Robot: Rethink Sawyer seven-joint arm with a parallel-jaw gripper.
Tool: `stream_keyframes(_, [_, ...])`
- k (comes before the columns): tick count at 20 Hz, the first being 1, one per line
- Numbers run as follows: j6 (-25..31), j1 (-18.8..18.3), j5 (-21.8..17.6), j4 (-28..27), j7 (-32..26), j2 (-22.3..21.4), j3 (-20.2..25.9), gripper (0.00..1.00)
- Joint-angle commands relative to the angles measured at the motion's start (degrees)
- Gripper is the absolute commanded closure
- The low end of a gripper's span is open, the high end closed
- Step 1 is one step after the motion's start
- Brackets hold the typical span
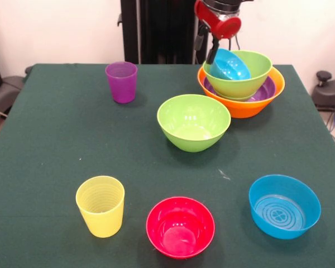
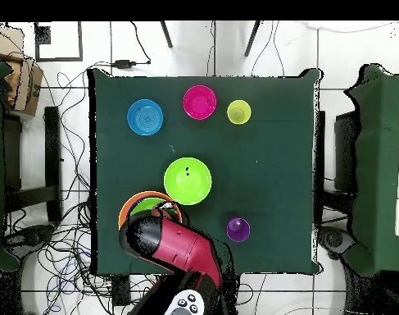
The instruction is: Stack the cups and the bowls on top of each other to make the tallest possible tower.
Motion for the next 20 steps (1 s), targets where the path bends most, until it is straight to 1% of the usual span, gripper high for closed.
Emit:
stream_keyframes(1, [-2.96,1.23,-2.86,-0.05,4.39,3.98,6.55,0.00])
stream_keyframes(5, [-2.31,1.99,-2.48,-0.30,4.90,4.08,6.29,0.00])
stream_keyframes(9, [0.29,3.44,-2.08,-1.21,5.61,3.52,5.20,0.00])
stream_keyframes(12, [1.78,3.85,-1.92,-1.81,5.64,3.08,4.65,0.00])
stream_keyframes(15, [0.28,3.27,-1.72,-1.59,5.31,3.71,5.38,0.00])
stream_keyframes(18, [-3.70,0.66,-2.21,-0.19,3.67,4.49,7.64,0.00])
stream_keyframes(20, [-5.29,0.09,-2.50,-0.12,3.60,5.48,8.04,0.00])
